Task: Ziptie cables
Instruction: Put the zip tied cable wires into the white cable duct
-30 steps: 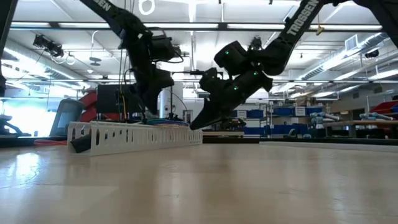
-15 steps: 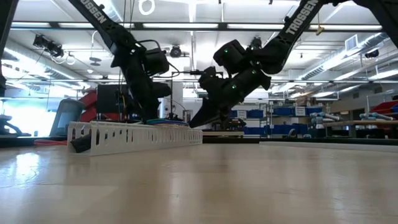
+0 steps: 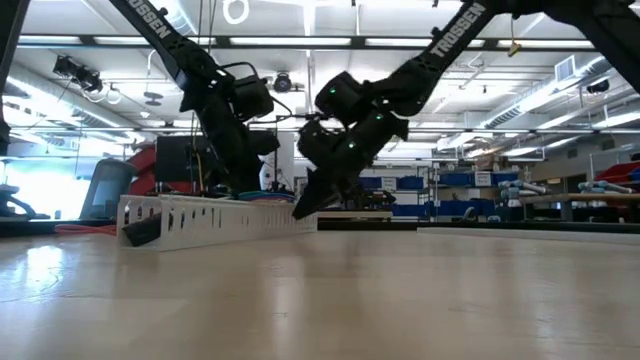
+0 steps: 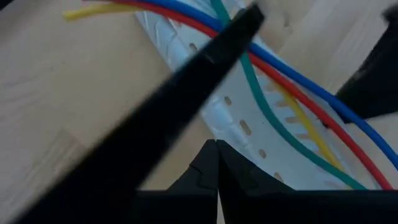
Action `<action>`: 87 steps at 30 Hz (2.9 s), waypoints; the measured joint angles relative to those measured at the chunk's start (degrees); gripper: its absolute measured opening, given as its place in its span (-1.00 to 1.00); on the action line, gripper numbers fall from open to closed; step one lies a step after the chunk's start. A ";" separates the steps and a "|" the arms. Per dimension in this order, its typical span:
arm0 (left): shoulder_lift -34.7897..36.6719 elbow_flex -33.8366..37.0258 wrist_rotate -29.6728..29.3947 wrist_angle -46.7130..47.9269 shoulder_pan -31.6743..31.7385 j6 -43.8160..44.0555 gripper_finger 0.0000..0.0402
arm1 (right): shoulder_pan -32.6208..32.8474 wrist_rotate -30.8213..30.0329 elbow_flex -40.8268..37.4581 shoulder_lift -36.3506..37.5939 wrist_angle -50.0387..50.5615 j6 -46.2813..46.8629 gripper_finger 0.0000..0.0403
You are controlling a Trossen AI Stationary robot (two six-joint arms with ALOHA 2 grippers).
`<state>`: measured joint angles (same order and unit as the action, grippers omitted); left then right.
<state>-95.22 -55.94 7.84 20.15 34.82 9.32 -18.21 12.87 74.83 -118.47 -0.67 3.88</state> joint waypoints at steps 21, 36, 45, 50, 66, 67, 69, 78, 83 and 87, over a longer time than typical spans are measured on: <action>0.00 -0.02 -0.04 -1.15 0.03 -1.80 -0.97 | 0.84 -9.77 10.24 -0.42 12.65 -4.18 -1.00; 11.19 -0.09 -8.98 1.67 0.95 -3.51 -0.97 | -2.02 -7.85 10.24 0.93 15.51 -6.60 -1.00; 18.70 -2.03 -25.31 19.44 -4.54 2.22 -0.98 | -5.83 -5.74 10.24 1.54 21.40 -9.21 -1.00; 20.00 -2.09 -27.11 20.98 -12.22 8.61 -0.98 | -9.13 0.88 10.22 1.54 21.64 -10.28 -1.00; 19.33 -6.58 -40.95 29.02 -33.81 28.46 -0.98 | -12.73 4.03 9.72 1.53 29.01 -15.16 -1.00; 18.94 -6.58 -41.13 28.78 -34.34 28.48 -0.98 | -12.70 4.03 9.44 1.61 28.97 -15.56 -1.00; 17.78 -6.58 -41.23 26.54 -34.65 28.43 -0.97 | -12.69 3.99 9.11 1.63 29.01 -16.21 -1.00; 11.60 -6.58 -37.99 16.77 -34.06 22.17 -0.70 | -15.16 9.35 9.13 2.26 25.85 -19.16 -1.00; 6.82 -6.58 -34.46 12.82 -34.09 20.65 -0.42 | -15.12 14.24 9.15 2.44 24.33 -25.61 -0.89; 5.46 -6.58 -34.56 9.05 -34.02 15.79 -0.25 | -13.16 12.20 9.15 2.44 22.15 -31.71 -0.70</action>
<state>-89.76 -62.52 -26.73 29.20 0.80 25.10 -31.36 25.07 83.99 -116.03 21.48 -27.83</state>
